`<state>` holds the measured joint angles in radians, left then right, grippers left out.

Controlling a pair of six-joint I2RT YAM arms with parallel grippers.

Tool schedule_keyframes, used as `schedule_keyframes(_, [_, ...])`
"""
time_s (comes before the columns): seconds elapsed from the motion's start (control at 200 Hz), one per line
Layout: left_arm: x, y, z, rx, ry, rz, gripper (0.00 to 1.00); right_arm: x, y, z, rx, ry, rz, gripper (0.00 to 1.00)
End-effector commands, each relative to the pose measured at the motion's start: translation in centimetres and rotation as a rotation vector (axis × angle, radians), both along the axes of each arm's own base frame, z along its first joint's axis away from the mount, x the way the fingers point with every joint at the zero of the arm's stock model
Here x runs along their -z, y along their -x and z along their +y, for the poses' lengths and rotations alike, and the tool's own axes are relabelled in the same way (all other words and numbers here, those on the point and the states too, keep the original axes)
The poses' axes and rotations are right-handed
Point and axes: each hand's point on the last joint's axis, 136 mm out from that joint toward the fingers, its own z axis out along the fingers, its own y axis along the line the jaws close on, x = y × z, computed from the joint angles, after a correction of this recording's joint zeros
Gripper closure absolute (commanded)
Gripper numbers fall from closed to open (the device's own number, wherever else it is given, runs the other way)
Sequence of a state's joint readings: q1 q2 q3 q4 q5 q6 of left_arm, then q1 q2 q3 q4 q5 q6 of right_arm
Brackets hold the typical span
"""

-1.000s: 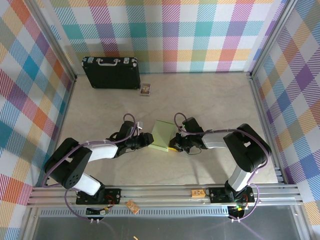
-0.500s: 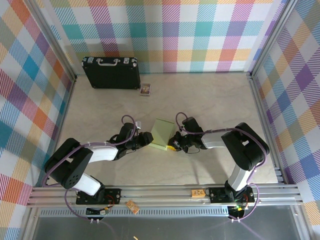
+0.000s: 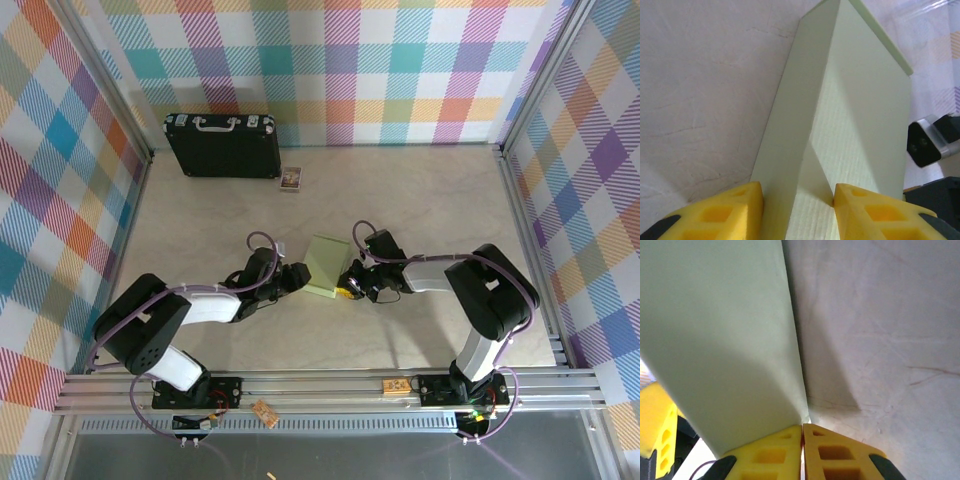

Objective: Fold the paper box

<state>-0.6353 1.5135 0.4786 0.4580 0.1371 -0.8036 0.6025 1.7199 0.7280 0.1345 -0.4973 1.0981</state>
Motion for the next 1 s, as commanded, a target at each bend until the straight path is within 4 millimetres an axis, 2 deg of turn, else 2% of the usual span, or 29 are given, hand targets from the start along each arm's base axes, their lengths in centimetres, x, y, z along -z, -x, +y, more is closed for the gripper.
schedule_keyframes(0.0, [2.3,6.4,-1.9,0.231,-0.046,0.192,0.54,-5.4,-1.5,2.4,-0.123,-0.1,-0.218,0.88])
schedule_keyframes(0.215, [0.6,4.6,1.3,0.158,-0.076,0.161,0.49,-3.3,-1.5,-2.3,-0.091,0.017,-0.226,0.88])
schedule_keyframes(0.41, [-1.4,3.2,3.1,0.128,-0.097,0.132,0.46,-3.2,-1.5,-5.4,-0.11,0.11,-0.257,0.86])
schedule_keyframes(0.51, [-2.1,2.5,3.9,0.114,-0.11,0.118,0.46,-3.7,-2.7,-6.8,-0.095,0.136,-0.29,0.85])
schedule_keyframes(0.62, [-2.6,1.4,4.5,0.094,-0.097,0.12,0.46,-4.1,-4.3,-6.6,-0.147,0.175,-0.317,0.85])
schedule_keyframes(0.805, [-2.4,-1.0,5.1,0.056,-0.07,0.134,0.46,-4.1,-5.8,-3.9,-0.184,0.09,-0.289,0.87])
schedule_keyframes(0.91, [-2.4,-2.9,4.4,0.057,-0.038,0.141,0.47,-4.0,-7.1,-3.1,-0.197,0.096,-0.293,0.87])
schedule_keyframes(0.995, [-2.2,-3.9,3.8,0.062,-0.031,0.148,0.49,-3.3,-8.6,-3.4,-0.21,0.164,-0.303,0.87])
